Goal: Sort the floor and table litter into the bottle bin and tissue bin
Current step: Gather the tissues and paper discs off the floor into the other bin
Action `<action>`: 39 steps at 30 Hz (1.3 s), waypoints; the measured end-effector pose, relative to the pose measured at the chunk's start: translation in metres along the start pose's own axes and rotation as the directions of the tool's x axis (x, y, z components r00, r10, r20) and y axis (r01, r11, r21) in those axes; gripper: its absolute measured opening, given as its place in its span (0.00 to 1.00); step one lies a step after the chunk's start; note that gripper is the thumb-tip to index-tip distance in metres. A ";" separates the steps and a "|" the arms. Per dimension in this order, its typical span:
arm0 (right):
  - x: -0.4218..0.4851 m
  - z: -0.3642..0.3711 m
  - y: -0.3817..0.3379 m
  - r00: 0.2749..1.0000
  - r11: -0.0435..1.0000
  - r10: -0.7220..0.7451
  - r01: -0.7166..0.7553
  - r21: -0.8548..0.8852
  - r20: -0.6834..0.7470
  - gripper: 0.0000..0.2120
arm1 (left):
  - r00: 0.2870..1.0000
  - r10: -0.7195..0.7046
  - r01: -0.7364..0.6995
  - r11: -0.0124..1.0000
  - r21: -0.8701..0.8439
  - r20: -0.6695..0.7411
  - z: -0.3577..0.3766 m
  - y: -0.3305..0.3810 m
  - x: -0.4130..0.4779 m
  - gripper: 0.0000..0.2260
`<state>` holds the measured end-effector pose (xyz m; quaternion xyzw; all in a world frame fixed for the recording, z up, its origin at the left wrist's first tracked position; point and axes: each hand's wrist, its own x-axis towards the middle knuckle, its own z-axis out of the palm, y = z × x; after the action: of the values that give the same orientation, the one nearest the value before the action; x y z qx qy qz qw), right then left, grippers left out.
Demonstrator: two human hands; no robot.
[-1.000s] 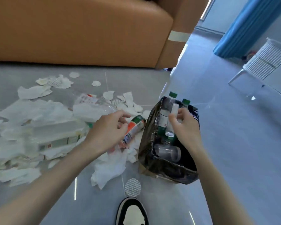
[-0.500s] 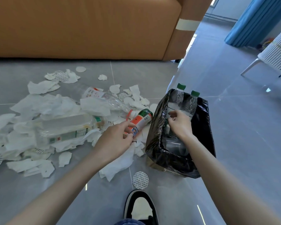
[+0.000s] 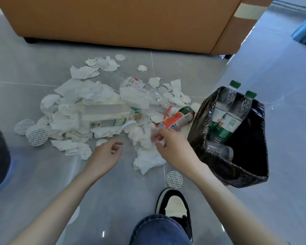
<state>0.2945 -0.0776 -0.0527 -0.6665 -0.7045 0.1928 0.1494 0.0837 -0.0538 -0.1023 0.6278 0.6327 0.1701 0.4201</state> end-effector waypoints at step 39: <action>0.004 0.084 -0.074 0.959 0.632 0.275 -0.130 0.764 -0.064 0.12 | 0.950 -0.311 0.283 0.886 0.368 0.017 -0.026 -0.132 -0.073 0.27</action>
<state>0.1899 -0.0826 -0.0917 -0.6337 -0.4654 0.4234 0.4501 -0.0321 -0.1347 -0.1615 0.5958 0.7256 -0.0391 0.3422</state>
